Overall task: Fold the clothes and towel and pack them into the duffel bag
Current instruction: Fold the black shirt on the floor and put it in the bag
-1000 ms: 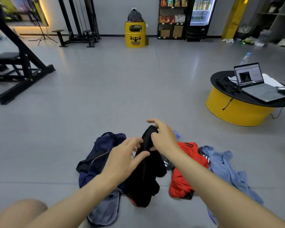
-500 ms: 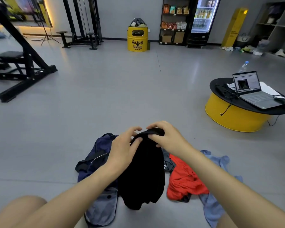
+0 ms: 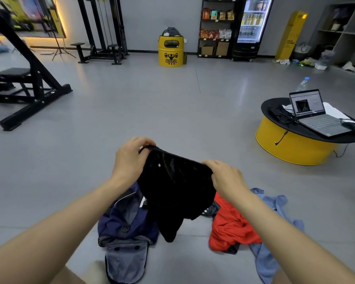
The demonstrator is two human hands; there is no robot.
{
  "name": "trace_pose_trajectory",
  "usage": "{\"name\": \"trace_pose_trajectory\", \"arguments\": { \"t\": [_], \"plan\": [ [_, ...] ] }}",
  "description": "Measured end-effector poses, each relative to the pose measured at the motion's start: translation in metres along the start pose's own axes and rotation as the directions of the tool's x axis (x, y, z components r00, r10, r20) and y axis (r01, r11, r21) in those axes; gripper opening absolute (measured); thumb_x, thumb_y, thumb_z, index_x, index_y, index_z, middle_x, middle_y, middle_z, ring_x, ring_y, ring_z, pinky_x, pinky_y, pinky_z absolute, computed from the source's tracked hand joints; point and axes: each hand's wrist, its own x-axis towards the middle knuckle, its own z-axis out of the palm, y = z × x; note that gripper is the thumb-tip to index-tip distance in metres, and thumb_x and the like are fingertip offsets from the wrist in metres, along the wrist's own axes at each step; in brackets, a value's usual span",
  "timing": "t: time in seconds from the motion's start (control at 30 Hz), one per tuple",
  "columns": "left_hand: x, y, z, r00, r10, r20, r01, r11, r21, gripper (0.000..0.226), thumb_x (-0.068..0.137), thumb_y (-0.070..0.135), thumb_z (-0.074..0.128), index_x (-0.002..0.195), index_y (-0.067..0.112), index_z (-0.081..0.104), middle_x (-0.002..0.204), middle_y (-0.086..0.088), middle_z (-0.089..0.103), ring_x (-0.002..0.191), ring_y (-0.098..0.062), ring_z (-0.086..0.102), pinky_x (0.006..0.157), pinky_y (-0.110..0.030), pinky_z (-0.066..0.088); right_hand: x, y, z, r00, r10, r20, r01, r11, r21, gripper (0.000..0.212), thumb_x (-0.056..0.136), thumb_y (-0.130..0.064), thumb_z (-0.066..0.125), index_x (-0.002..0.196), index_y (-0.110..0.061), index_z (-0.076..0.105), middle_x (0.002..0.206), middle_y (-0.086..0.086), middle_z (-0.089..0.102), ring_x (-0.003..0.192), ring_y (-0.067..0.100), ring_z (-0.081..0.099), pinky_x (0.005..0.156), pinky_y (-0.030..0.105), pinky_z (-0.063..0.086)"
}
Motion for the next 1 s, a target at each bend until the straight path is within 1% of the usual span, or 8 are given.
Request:
{"name": "trace_pose_trajectory", "arguments": {
  "t": [0.07,0.17,0.3,0.37,0.5,0.63,0.83,1.0],
  "plan": [
    [0.011,-0.008,-0.013,0.997,-0.064,-0.046,0.064,0.998,0.002,0.033,0.085,0.005,0.055,0.094,0.032,0.071,0.097,0.013,0.068,0.085,-0.016,0.063,0.086,-0.042,0.052,0.000,0.014,0.005,0.996,0.084,-0.001,-0.084,0.996,-0.006,0.053,0.092,-0.007,0.044,0.135,-0.036,0.050,0.128,-0.005,0.064,0.110,0.033,0.062,0.081,0.038,0.047],
    [0.021,-0.016,-0.026,0.990,-0.142,-0.012,0.141,0.989,-0.046,0.034,0.084,0.009,0.052,0.092,0.036,0.070,0.094,0.016,0.067,0.075,-0.016,0.062,0.079,-0.044,0.056,-0.001,0.026,0.010,0.983,0.183,-0.017,-0.177,0.968,0.179,0.039,0.094,-0.014,0.045,0.124,-0.035,0.060,0.112,-0.004,0.071,0.105,0.029,0.064,0.077,0.035,0.043],
    [0.016,-0.005,-0.020,0.986,-0.133,0.101,0.142,0.986,-0.084,0.030,0.084,0.014,0.053,0.091,0.038,0.070,0.091,0.011,0.067,0.067,-0.025,0.065,0.069,-0.046,0.059,-0.001,-0.021,0.022,0.996,-0.038,0.086,0.006,0.938,0.346,0.035,0.094,-0.024,0.056,0.128,-0.034,0.061,0.117,-0.010,0.066,0.101,0.010,0.063,0.081,0.025,0.040],
    [0.011,0.000,-0.014,0.985,-0.109,0.135,0.121,0.989,-0.087,0.028,0.083,0.018,0.054,0.092,0.040,0.069,0.086,0.012,0.067,0.066,-0.024,0.066,0.070,-0.046,0.059,0.002,-0.053,0.027,0.988,-0.153,0.035,0.124,0.896,0.426,0.045,0.096,-0.035,0.059,0.140,-0.039,0.051,0.132,-0.012,0.059,0.108,0.009,0.060,0.095,0.032,0.047],
    [-0.002,0.007,-0.008,0.984,-0.104,0.143,0.121,0.986,-0.114,0.015,0.090,0.022,0.064,0.096,0.036,0.064,0.092,0.015,0.067,0.062,-0.011,0.068,0.068,-0.038,0.056,0.015,-0.099,0.016,0.960,-0.240,-0.144,0.279,0.836,0.471,0.066,0.098,-0.039,0.057,0.154,-0.047,0.024,0.147,-0.020,0.044,0.115,0.012,0.056,0.093,0.036,0.050],
    [-0.018,0.011,-0.007,0.989,-0.092,0.118,0.106,0.988,-0.114,0.016,0.086,0.016,0.066,0.092,0.025,0.054,0.094,0.024,0.065,0.061,-0.006,0.064,0.067,-0.032,0.051,0.022,-0.114,0.009,0.953,-0.263,-0.152,0.303,0.834,0.461,0.076,0.096,-0.034,0.061,0.157,-0.043,0.017,0.146,-0.011,0.049,0.116,0.018,0.058,0.095,0.039,0.049],
    [-0.029,0.004,0.001,0.989,-0.072,0.129,0.086,0.990,-0.108,0.022,0.086,0.023,0.071,0.094,0.029,0.051,0.094,0.019,0.064,0.068,-0.009,0.064,0.067,-0.029,0.050,0.018,-0.115,0.001,0.972,-0.157,-0.173,0.224,0.839,0.496,0.066,0.091,-0.008,0.049,0.150,-0.037,0.040,0.131,-0.002,0.060,0.113,0.018,0.055,0.096,0.036,0.044],
    [-0.058,-0.027,0.019,0.959,-0.075,0.272,0.088,0.996,-0.033,0.021,0.089,0.014,0.065,0.097,0.032,0.059,0.090,0.016,0.066,0.080,0.000,0.062,0.070,-0.027,0.044,0.014,-0.105,-0.013,0.969,-0.086,-0.231,0.201,0.819,0.538,0.056,0.088,-0.002,0.048,0.128,-0.038,0.065,0.111,-0.004,0.067,0.101,0.015,0.059,0.089,0.032,0.046]
  ]
}}
